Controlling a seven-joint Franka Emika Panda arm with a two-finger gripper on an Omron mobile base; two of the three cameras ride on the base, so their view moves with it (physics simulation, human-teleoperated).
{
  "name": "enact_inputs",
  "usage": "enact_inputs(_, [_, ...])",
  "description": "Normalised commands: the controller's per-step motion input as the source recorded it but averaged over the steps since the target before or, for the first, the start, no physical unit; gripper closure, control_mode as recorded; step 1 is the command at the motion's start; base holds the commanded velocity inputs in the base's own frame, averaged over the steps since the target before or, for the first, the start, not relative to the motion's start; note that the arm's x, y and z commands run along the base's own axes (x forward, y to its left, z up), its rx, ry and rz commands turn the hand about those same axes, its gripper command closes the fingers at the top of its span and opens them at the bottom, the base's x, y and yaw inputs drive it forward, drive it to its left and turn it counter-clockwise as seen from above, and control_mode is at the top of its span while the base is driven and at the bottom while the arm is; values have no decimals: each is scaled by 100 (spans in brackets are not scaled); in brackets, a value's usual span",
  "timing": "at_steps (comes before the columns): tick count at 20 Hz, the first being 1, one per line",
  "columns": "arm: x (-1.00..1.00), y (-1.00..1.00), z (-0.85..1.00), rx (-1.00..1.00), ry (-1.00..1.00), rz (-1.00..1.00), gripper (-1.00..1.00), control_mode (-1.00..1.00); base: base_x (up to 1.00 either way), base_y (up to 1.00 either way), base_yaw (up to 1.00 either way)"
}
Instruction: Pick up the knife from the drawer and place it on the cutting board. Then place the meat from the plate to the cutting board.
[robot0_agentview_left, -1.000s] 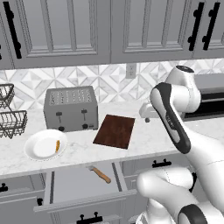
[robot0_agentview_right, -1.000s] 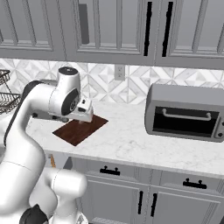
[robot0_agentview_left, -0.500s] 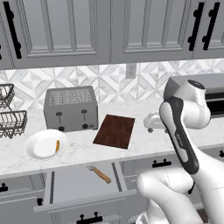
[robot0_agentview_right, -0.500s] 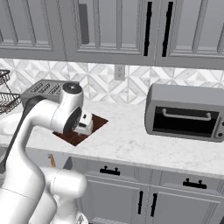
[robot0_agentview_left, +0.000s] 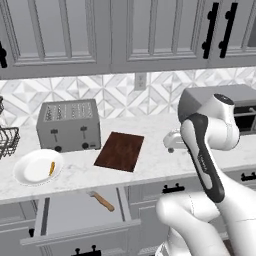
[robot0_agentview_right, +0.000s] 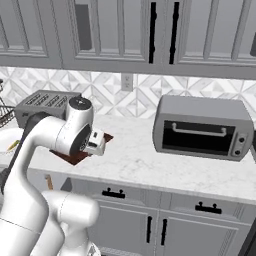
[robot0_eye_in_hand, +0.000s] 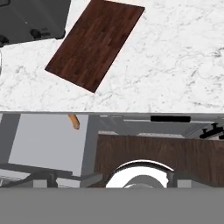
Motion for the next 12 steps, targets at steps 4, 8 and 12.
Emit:
enact_inputs(4, [0,0,0,0,0,0,-100,100,0,-54,-1])
enact_inputs(8, [0,21,0,0,1,0,-100,-100,0,13,0])
enact_inputs(12, [-1,97,0,-1,5,0,-100,-100,0,0,0])
